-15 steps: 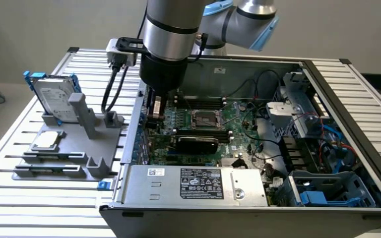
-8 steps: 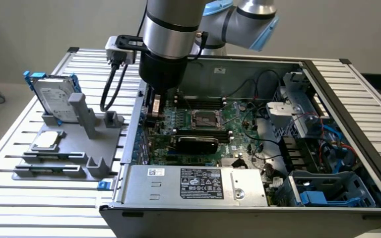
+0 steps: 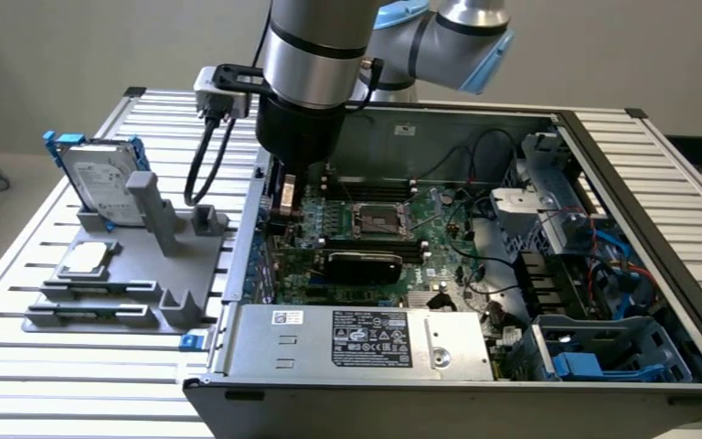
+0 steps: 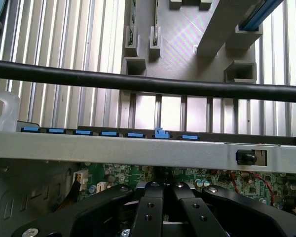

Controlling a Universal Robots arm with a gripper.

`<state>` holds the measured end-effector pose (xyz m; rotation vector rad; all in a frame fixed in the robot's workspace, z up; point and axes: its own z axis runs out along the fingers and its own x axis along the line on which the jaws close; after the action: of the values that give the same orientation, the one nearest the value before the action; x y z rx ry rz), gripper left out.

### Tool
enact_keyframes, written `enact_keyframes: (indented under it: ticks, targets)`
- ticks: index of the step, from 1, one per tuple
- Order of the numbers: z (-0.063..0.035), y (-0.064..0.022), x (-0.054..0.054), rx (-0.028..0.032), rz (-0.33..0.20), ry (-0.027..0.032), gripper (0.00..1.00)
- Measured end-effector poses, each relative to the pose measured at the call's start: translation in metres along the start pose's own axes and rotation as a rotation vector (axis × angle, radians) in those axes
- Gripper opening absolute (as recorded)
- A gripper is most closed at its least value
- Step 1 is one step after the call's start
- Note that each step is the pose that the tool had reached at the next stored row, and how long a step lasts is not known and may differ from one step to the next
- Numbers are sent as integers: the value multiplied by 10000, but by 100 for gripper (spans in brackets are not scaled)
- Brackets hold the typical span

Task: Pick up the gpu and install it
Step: 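Press down on the gpu until it lock into place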

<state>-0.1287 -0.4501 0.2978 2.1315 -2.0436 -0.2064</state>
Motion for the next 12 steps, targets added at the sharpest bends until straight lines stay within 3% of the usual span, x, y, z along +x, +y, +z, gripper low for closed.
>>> enact_keyframes:
  ticks: [12]
  targets:
    - [15,-4,-1,-6,-2,-7,11]
